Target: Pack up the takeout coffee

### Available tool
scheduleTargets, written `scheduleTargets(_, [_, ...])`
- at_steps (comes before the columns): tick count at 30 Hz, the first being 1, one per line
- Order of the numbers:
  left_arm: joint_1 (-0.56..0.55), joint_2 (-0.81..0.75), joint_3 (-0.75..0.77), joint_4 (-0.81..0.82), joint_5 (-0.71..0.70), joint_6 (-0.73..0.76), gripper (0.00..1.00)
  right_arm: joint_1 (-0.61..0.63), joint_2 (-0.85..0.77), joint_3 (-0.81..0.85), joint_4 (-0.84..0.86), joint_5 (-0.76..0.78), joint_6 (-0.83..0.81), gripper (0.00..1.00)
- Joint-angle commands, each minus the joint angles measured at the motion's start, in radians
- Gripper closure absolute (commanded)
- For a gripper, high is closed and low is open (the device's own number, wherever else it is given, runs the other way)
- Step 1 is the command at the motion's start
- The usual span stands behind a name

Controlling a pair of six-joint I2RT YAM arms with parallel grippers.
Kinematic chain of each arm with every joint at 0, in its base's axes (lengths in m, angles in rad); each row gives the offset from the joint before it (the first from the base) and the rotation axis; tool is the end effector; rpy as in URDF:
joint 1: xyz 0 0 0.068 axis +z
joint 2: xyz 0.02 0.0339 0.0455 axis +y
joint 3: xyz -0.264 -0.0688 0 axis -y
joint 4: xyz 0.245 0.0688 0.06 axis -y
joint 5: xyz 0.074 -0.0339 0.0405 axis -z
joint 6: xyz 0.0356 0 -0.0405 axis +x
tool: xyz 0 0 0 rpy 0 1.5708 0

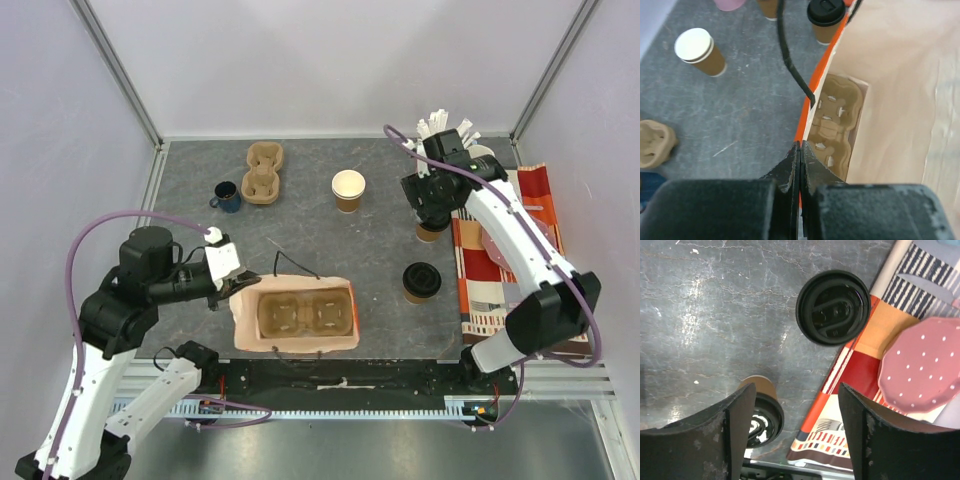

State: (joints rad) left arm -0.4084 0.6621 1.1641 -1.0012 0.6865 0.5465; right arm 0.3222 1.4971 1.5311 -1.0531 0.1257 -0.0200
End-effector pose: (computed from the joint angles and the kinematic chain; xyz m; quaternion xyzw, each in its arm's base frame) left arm 0.0707 -0.0552 0.3977 0.5247 0.6402 -0.2555 0.4996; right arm 0.2866 0.0910 0.3520 -0.1466 0.9492 -0.0188 0.2778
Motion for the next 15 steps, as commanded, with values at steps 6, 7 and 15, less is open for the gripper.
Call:
scheduleTargets(6, [-0.003,0.028,-0.02,0.018,0.094,-0.155,0.98,-0.078,0.112,0.067,0.03,-0.112,-0.336,0.34])
scheduleTargets(7, [-0.003,0.027,-0.023,0.018,0.096,-0.154,0.98,-0.084,0.115,0.06,0.039,-0.097,-0.34,0.34])
scheduleTargets(15, [-0.003,0.03,-0.032,0.009,0.088,-0.152,0.98,-0.086,0.201,0.066,0.119,-0.158,-0.369,0.38])
